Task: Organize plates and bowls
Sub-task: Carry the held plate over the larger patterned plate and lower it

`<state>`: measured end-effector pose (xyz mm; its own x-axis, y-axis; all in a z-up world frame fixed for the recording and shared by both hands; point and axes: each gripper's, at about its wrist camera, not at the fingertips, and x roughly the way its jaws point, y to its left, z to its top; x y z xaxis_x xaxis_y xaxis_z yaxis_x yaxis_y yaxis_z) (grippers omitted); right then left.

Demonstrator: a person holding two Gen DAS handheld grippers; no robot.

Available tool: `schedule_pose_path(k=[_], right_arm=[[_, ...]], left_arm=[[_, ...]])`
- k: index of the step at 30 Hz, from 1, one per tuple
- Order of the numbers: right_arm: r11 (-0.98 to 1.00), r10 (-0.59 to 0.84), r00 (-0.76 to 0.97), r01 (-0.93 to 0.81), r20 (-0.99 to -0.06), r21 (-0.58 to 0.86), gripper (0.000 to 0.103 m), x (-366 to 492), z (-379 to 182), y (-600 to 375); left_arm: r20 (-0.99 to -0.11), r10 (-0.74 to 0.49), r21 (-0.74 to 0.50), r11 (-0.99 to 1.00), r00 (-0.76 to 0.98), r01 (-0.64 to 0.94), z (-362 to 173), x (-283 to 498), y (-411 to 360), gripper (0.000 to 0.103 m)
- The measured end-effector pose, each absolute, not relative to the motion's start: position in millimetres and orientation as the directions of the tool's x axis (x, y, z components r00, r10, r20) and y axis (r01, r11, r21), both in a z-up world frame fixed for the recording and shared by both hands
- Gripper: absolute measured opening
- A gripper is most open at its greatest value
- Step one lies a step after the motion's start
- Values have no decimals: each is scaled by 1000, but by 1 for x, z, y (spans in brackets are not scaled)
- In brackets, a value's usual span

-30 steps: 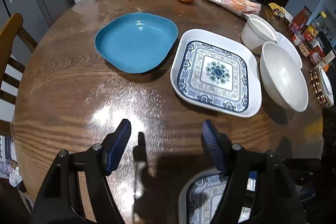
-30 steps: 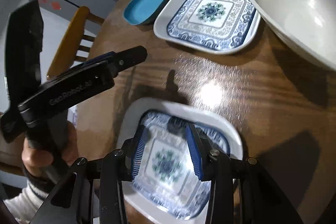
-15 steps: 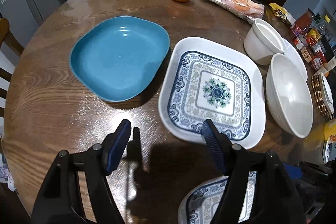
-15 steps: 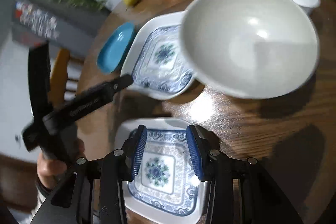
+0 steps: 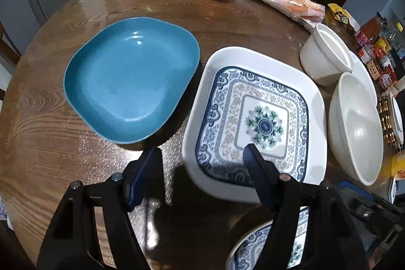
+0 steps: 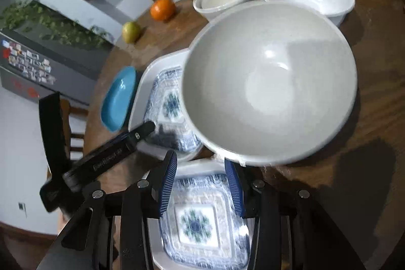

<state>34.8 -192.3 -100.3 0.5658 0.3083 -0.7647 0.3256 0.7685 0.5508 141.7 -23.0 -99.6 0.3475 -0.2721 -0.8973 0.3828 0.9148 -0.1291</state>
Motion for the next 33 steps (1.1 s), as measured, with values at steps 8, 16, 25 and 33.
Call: schedule_pose_path(k=[8, 16, 25, 33], right_arm=[[781, 228, 559, 384, -797, 493, 40, 46, -110, -187], [816, 195, 545, 371, -816, 443, 36, 59, -109, -180], [822, 200, 532, 366, -823, 436, 26, 72, -109, -180], [836, 172, 530, 367, -830, 407, 26, 83, -108, -174]], left_arm=[[-895, -268, -118, 914, 357, 388, -99, 151, -26, 39], [-886, -353, -218, 889, 301, 402, -98, 151, -5, 34], [-883, -366, -221, 877, 294, 427, -98, 166, -8, 34], [-896, -295, -141, 898, 331, 417, -100, 180, -26, 25]])
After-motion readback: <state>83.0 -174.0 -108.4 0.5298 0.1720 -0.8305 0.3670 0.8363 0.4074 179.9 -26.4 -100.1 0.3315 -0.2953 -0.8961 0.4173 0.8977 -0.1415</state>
